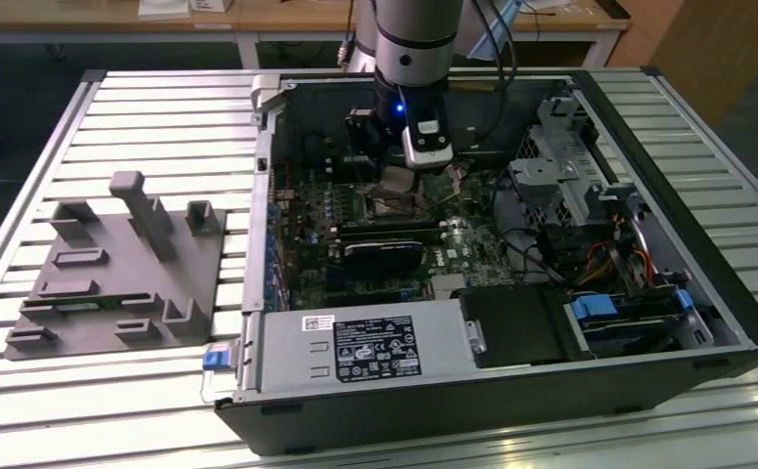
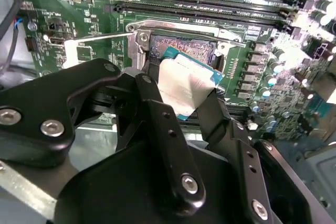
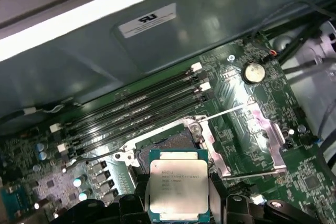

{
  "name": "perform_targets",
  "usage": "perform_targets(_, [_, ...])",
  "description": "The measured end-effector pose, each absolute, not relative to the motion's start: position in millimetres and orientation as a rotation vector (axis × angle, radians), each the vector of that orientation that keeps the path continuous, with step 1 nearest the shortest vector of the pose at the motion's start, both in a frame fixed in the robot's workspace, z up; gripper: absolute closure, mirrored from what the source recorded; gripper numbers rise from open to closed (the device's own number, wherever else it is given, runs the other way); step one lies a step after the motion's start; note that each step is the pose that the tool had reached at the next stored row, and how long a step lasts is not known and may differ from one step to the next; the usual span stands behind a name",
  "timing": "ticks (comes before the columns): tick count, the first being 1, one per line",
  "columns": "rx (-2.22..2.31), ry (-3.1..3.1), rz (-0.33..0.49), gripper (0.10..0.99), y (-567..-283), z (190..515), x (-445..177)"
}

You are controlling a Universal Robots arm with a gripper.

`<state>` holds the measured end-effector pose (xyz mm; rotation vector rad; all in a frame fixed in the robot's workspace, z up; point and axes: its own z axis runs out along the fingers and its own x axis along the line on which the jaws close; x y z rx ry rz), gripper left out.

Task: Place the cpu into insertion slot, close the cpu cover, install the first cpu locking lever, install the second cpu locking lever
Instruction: 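Place the cpu into insertion slot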

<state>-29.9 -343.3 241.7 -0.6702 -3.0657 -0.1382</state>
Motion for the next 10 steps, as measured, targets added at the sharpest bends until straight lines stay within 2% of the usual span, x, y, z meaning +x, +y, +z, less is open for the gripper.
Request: perform_targets(10, [-0.851,-3.026,-0.138,0.549,-343.3,241.5,-29.9])
